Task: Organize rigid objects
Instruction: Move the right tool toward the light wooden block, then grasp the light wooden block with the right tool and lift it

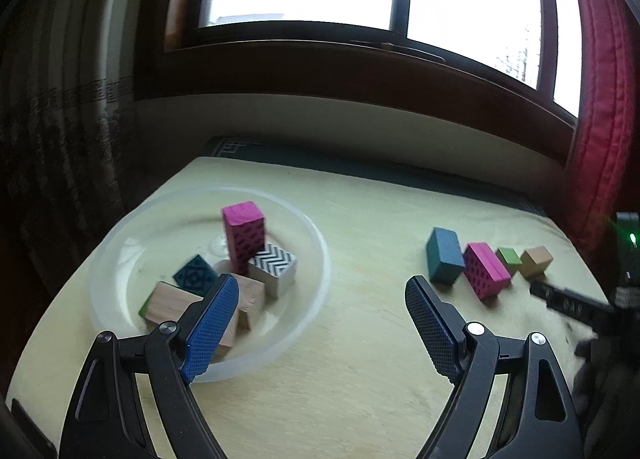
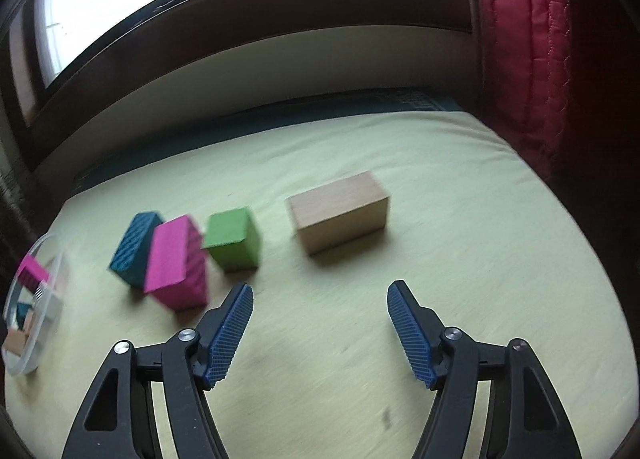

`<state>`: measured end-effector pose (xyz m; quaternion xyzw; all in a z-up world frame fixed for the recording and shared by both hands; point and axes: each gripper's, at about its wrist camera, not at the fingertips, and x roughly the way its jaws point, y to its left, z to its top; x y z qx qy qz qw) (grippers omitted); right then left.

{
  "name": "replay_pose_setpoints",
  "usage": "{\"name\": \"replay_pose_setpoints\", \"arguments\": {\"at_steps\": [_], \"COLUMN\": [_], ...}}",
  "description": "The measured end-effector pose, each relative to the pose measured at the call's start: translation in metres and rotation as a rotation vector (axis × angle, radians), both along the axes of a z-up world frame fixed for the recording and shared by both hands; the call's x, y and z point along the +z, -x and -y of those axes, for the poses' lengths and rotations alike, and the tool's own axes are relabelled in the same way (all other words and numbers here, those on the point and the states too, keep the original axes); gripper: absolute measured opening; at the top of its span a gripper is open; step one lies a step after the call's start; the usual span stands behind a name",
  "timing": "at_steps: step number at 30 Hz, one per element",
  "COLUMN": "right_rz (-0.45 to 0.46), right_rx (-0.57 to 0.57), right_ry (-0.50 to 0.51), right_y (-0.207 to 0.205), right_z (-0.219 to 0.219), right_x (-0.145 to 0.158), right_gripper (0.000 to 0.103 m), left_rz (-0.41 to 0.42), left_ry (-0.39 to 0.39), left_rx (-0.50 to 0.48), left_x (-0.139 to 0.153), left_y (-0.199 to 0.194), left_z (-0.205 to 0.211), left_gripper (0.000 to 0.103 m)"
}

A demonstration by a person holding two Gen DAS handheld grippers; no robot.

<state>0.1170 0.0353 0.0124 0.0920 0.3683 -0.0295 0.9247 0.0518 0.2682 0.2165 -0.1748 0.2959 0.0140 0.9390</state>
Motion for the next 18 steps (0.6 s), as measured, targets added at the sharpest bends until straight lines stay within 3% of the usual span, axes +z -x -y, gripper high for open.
{"name": "replay_pose_setpoints", "arguments": {"at_steps": [10, 18], "right_rz": [-0.012, -0.037], "right_rx": [-0.022, 0.030], "right_ry": [-0.046, -0.060], "right_y": [-0.034, -0.053], "right_z": [0.029, 0.028], "right_x": [0.004, -0.001], "right_gripper": [0.081, 0.081], "left_rz": [-0.011, -0.052], "left_ry": [-0.034, -0.005], "left_rx": [-0.062, -0.113], "left_x": [-0.004, -0.013], "left_y": [-0.003, -0.008], "left_z": [0.017, 0.022], "left_gripper": [0.086, 0.086]}}
